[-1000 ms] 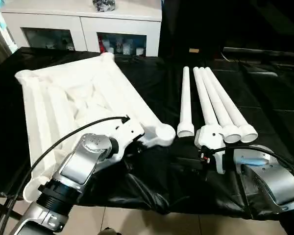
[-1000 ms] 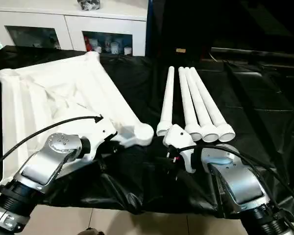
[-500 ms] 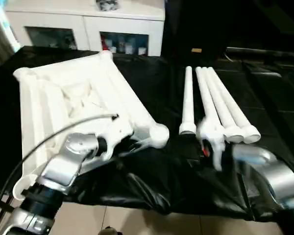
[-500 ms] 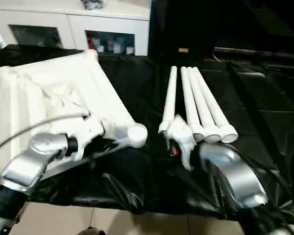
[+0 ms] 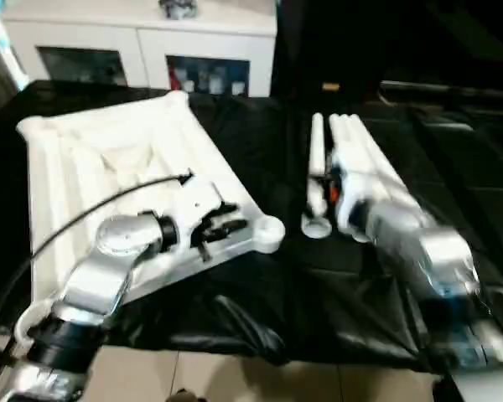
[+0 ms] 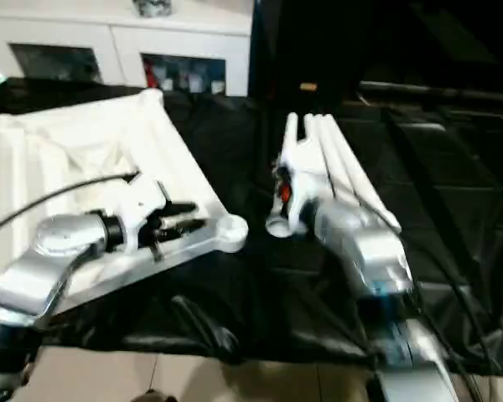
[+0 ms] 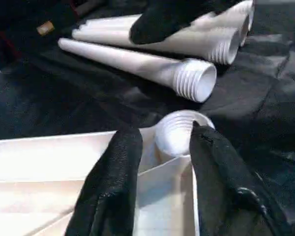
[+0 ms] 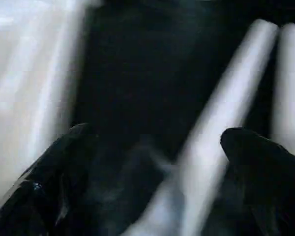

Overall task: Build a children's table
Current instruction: Pick table leg

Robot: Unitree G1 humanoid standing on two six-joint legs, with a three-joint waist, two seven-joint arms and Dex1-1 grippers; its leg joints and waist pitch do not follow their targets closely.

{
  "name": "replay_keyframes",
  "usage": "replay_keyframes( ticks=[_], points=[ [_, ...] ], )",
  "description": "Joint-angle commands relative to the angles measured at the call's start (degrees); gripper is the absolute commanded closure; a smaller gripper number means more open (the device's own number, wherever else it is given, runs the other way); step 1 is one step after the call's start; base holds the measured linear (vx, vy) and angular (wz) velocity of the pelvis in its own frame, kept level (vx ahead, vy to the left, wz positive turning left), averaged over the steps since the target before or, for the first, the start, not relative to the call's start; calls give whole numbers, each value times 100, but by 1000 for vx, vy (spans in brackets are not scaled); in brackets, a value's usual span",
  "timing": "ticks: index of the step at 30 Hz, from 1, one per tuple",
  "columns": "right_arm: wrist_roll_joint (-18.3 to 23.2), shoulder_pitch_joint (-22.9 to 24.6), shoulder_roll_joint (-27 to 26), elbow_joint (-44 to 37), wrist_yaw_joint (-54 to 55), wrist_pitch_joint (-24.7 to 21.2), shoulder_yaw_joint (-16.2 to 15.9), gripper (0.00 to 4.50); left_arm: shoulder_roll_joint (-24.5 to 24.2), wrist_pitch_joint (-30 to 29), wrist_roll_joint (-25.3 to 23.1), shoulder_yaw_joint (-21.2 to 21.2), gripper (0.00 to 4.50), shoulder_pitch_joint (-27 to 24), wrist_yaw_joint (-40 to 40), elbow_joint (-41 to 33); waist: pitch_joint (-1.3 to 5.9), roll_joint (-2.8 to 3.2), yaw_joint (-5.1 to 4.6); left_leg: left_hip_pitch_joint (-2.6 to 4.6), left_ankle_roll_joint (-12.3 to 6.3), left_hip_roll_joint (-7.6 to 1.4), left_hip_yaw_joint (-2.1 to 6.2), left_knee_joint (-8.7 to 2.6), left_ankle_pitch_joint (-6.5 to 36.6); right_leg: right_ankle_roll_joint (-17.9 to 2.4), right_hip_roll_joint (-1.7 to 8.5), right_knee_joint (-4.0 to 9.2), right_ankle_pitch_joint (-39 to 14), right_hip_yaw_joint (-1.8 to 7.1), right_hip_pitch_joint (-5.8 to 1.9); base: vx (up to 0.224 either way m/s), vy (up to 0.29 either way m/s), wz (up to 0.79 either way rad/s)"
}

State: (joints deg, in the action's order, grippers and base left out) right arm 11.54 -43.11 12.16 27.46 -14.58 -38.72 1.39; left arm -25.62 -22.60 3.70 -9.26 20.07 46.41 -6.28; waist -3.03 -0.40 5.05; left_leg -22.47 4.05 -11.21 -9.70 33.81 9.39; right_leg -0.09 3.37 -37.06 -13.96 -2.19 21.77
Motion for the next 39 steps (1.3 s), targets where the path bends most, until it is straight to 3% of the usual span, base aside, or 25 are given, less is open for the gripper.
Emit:
replay_keyframes(
  ticks=[1, 4, 7, 13, 15, 20, 27, 39],
  points=[
    [-7, -126, -65, 454, 248, 5, 113, 0, -21, -154, 69, 56, 230, -57, -35, -276, 419, -1, -14, 149, 178, -134, 1, -314, 261, -1140, 345, 346, 702, 228, -231, 0, 0, 0],
    [-58, -448, -130, 1057, 391, 150, 79, 0, -50, -344, 145, 45, 216, -170, 25, -569, 421, -4, -25, 108, 112, -123, 6, -309, 113, -1144, 339, 313, 1026, 211, -254, 0, 0, 0],
    [-128, -827, -234, 1869, 615, 380, 103, 0, -96, -532, 203, 10, 178, -273, 68, -805, 411, -38, -31, 124, 106, -141, -19, -304, 302, -1205, 357, 329, 741, 212, -231, 0, 0, 0],
    [-182, -1451, -374, 3294, 887, 816, 389, 0, -230, -879, 314, -35, 136, -400, 59, -1186, 390, -24, -41, 124, 219, -146, -27, -308, 483, -1132, 350, 329, 451, 212, -212, 0, 0, 0],
    [-114, -1509, -396, 3423, 862, 819, 441, 0, -237, -926, 330, -30, 126, -411, 60, -1229, 395, -7, -28, 132, 191, -146, -30, -301, 436, -1104, 338, 321, 577, 212, -203, 0, 0, 0],
    [70, -1721, -452, 4000, 1000, 733, 714, 0, -304, -1079, 383, -47, 126, -444, 89, -1388, 416, -34, -23, 124, 122, -142, -28, -287, 318, -1147, 339, 291, 795, 202, -223, 0, 0, 0],
    [97, -1892, -440, 4498, 1191, 647, 959, 0, -354, -1264, 479, -37, 126, -427, 46, -1508, 404, -48, -26, 119, 154, -145, -36, -290, 408, -1137, 344, 302, 591, 199, -213, 0, 0, 0],
    [45, -1960, -338, 4799, 1278, 734, 1203, 115, -374, -1375, 578, -50, 123, -372, 26, -1569, 413, -65, -18, 123, 189, -142, -37, -287, 428, -1108, 341, 295, 602, 189, -206, 0, 0, 0]
  ],
)
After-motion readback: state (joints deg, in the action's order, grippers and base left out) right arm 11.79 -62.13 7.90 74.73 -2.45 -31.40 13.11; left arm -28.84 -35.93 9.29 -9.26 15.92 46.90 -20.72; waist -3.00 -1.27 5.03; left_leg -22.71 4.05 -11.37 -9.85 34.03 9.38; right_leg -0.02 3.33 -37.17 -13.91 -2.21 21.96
